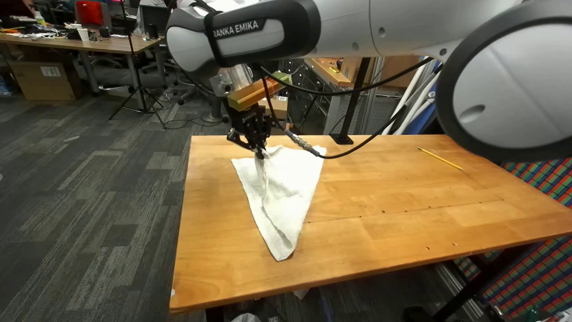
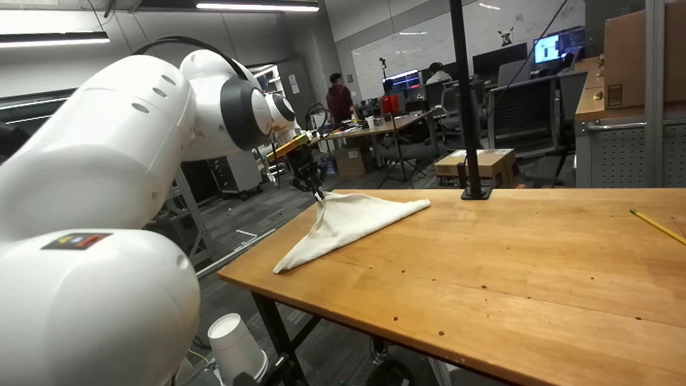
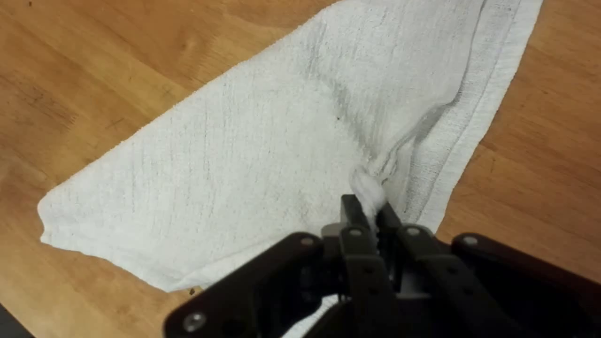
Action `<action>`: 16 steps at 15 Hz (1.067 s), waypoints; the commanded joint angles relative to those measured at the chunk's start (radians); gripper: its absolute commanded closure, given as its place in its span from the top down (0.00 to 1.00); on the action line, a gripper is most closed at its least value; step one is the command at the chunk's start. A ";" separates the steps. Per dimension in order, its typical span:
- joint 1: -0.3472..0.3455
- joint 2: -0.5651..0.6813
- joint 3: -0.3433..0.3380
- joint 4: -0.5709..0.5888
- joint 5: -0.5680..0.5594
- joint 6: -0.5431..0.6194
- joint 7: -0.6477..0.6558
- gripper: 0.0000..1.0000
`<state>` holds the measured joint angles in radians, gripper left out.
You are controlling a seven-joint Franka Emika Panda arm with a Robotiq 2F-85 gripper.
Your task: Fold the cloth on the table
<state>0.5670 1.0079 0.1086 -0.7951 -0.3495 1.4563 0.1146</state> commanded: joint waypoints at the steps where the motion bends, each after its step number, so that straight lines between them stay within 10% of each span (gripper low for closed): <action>1: 0.050 0.124 -0.025 0.238 -0.023 -0.117 -0.038 0.08; 2: 0.057 0.141 -0.031 0.269 -0.022 -0.133 -0.041 0.09; 3: 0.062 0.147 -0.034 0.284 -0.019 -0.143 -0.042 0.34; 13: 0.078 0.190 -0.115 0.401 0.031 -0.182 -0.065 1.00; 16: 0.072 0.189 -0.119 0.437 0.046 -0.182 -0.067 1.00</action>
<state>0.6419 1.1618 0.0084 -0.4672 -0.3342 1.3068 0.0749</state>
